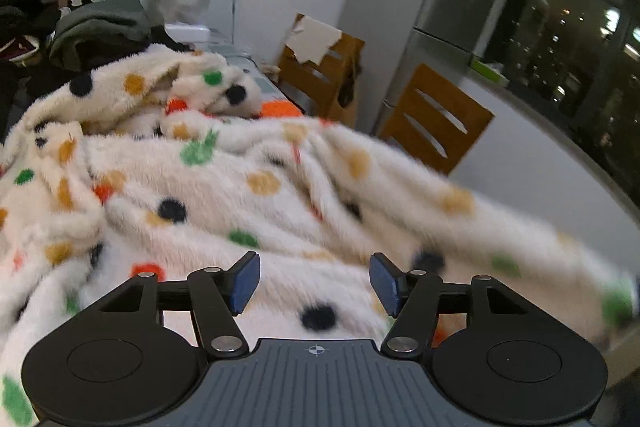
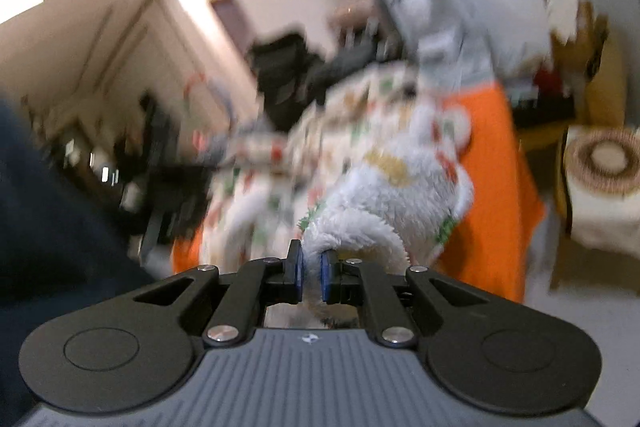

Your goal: Fold clothes

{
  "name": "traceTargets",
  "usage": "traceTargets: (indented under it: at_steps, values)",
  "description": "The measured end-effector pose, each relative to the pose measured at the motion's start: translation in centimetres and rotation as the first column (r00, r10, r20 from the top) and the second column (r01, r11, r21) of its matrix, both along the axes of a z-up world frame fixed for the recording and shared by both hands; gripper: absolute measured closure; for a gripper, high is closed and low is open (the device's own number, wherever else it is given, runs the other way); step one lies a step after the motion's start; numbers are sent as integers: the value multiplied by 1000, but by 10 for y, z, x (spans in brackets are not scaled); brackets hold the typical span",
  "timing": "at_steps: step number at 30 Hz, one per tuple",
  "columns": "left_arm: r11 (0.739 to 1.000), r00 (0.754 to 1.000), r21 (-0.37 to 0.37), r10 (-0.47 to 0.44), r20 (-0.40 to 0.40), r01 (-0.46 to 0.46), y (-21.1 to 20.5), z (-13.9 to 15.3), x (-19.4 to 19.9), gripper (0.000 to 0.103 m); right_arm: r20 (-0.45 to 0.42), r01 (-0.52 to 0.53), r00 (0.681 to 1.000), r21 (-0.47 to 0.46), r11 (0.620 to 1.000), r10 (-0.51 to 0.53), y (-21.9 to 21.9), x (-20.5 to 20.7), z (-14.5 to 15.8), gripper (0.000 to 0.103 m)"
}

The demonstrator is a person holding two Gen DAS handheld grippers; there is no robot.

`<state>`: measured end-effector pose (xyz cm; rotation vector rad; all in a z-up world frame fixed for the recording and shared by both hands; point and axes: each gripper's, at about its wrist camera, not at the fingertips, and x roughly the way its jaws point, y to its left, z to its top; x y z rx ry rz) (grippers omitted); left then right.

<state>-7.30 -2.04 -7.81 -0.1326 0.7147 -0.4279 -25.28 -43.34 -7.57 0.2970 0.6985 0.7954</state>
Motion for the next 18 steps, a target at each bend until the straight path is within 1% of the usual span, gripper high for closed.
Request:
traceTargets:
  at_steps: [1,2,3,4,5,8,10,14,16,18]
  values:
    - [1000,1000,0,10,-1,-10,-2,0,7,38,-33,-9,999,-30,999,8,0,-7,-6,92]
    - [1000,1000,1,20,-2,-20,-4,0,13,38,-64,-7,998,-56,998,3,-1,-14,-13,88]
    - [999,999,4,34,0,-34,-6,0,20,37,-92,-1,996,-77,997,-6,-3,-21,-19,88]
    - [999,999,9,49,2,-49,-8,0,26,36,-109,20,994,-86,996,-29,-6,-27,-24,83]
    - [998,998,12,68,2,-68,-9,0,33,36,-115,57,991,-89,994,-67,-9,-33,-26,76]
    - [992,992,22,123,-1,-123,-9,0,53,35,-130,169,975,-99,981,-182,-18,-50,-33,71]
    - [988,988,29,153,-4,-153,-5,0,67,35,-129,255,955,-109,961,-268,-26,-54,-38,69]
    - [976,977,41,212,-10,-212,4,2,96,31,-116,388,909,-110,915,-399,-35,-50,-47,64]
    - [970,970,37,242,-19,-241,12,2,114,31,-111,431,890,-106,896,-442,-36,-42,-50,60]
    - [961,961,30,275,-36,-274,22,0,135,30,-114,463,873,-111,880,-474,-31,-25,-51,59]
